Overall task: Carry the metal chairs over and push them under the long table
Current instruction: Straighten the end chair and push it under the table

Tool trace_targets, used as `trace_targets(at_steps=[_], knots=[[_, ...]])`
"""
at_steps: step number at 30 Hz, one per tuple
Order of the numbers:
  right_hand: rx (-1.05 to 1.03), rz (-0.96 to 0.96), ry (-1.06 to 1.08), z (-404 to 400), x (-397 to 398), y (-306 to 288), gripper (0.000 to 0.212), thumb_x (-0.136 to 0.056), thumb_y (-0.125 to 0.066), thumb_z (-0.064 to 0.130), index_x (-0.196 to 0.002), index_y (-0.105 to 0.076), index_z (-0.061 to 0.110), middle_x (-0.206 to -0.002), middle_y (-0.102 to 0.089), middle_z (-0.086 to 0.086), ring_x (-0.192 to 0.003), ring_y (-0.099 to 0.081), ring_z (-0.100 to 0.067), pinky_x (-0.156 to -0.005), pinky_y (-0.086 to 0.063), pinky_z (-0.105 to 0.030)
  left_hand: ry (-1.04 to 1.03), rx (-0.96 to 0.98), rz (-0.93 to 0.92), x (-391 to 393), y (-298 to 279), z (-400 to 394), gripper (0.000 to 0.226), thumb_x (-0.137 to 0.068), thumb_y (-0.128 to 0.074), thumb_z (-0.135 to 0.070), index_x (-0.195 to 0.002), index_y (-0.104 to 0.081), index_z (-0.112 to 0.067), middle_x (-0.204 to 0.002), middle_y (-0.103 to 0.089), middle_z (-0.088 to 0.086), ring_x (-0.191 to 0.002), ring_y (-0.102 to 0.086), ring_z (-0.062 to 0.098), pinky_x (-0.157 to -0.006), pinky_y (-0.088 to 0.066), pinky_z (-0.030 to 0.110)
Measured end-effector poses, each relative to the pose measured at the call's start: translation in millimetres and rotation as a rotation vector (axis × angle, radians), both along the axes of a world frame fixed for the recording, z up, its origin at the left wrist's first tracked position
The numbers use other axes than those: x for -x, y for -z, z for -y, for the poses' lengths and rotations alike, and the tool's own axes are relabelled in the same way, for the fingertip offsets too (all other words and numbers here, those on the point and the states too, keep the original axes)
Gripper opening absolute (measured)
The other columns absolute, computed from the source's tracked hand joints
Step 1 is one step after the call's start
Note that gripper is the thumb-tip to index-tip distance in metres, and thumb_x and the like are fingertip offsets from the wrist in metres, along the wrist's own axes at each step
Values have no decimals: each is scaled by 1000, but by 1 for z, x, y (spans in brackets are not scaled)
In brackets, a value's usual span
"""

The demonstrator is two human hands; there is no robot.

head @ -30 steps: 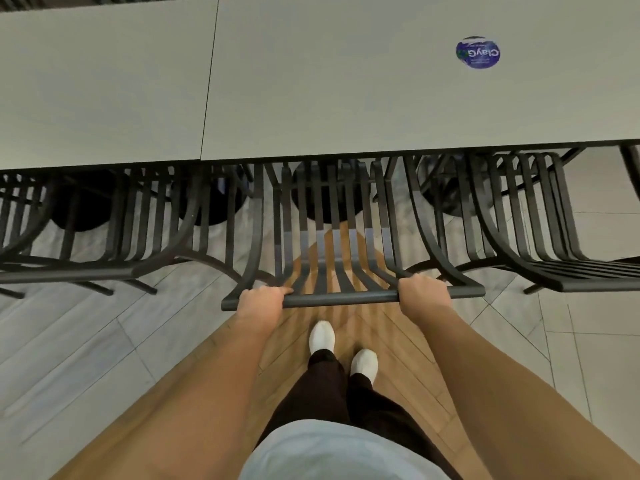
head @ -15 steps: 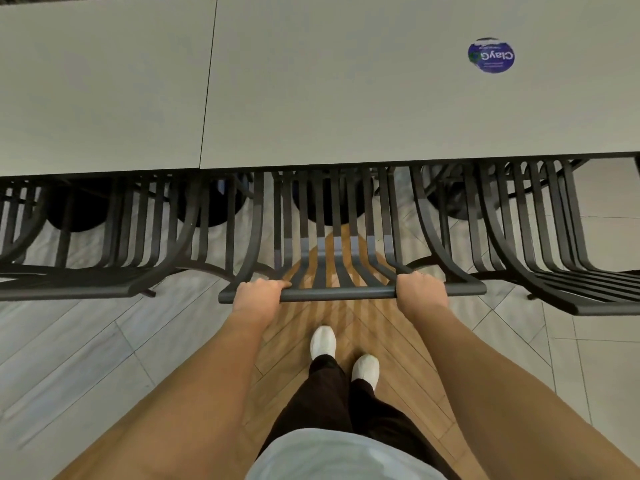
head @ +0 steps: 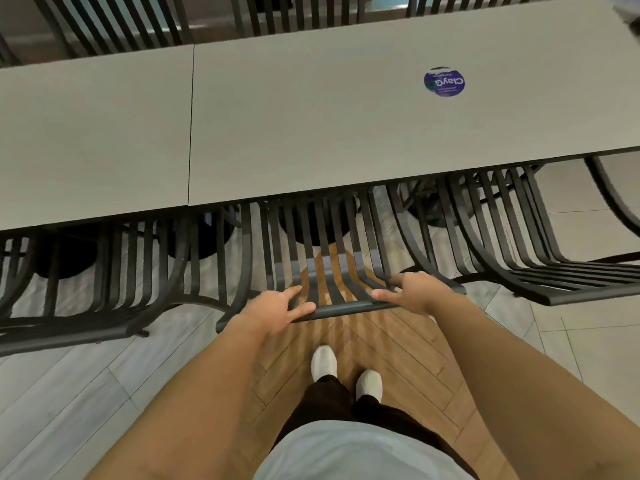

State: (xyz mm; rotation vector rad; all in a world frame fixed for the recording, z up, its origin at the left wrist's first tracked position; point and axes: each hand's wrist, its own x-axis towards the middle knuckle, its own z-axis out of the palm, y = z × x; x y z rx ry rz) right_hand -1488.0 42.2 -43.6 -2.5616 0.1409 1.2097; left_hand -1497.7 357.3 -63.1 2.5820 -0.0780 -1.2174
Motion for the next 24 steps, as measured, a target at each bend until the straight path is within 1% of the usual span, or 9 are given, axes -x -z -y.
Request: trace_targets(at_steps=[2, 4, 5, 7, 11, 14, 16, 21, 24], knots=[[13, 68, 35, 17, 0, -7, 77, -85, -42, 84, -131, -59, 23, -109, -68, -1, -98, -64, -20, -88, -55, -41, 78, 5, 61, -14, -9, 23, 81, -94, -33, -78, -156, -37, -26, -150, -52, 9, -135, -50, 27, -109, -43, 44], [37, 117, 78, 38, 0, -12, 65, -93, -40, 75, -124, -62, 22, -99, -68, 1, -89, -66, -17, -84, -56, -41, 142, 10, 123, -25, -18, 50, 64, -103, -38, -63, -152, -45, -23, -145, -56, 8, -131, -54, 27, -107, -45, 44], [55, 138, 91, 50, 0, -16, 59, -96, -41, 70, -122, -62, 21, -96, -68, 1, -87, -66, -18, -84, -56, -42, 168, 12, 147, -30, -22, 64, 57, -105, -40, -57, -150, -47, -24, -144, -57, 8, -129, -55, 26, -106, -46, 44], [89, 161, 109, 73, 1, -23, 53, -99, -43, 63, -122, -62, 19, -101, -67, -2, -93, -64, -21, -86, -55, -43, 221, 33, 195, -39, -31, 94, 49, -107, -42, -49, -148, -50, -25, -142, -60, 6, -126, -58, 25, -105, -48, 42], [102, 198, 178, 129, 10, -30, 46, -102, -46, 54, -126, -62, 17, -113, -68, -8, -105, -62, -27, -91, -51, -43, 261, 112, 262, -50, -43, 157, 44, -108, -42, -44, -145, -55, -24, -132, -66, 3, -116, -63, 22, -100, -52, 41], [123, 219, 179, 177, 17, -26, 49, -100, -46, 57, -125, -64, 18, -112, -69, -6, -104, -62, -27, -89, -52, -43, 256, 141, 293, -53, -46, 206, 44, -107, -42, -45, -145, -54, -25, -130, -67, 1, -114, -63, 21, -99, -53, 42], [133, 227, 155, 210, 19, -27, 46, -101, -47, 55, -120, -65, 18, -110, -69, -7, -101, -62, -27, -87, -52, -42, 249, 151, 315, -52, -47, 241, 44, -107, -43, -44, -145, -55, -24, -131, -66, 1, -115, -63, 21, -98, -52, 41], [114, 244, 92, 297, 28, -33, 43, -101, -47, 56, -121, -62, 21, -112, -68, -7, -100, -62, -24, -91, -54, -45, 162, 156, 330, -32, -50, 327, 43, -107, -45, -42, -145, -55, -25, -129, -68, 2, -115, -64, 21, -99, -53, 41], [121, 253, 64, 347, 34, -37, 52, -98, -48, 61, -127, -63, 20, -112, -69, -5, -100, -62, -24, -89, -54, -43, 143, 161, 314, -20, -51, 374, 43, -108, -42, -43, -146, -53, -26, -122, -70, 3, -102, -67, 18, -94, -55, 42]])
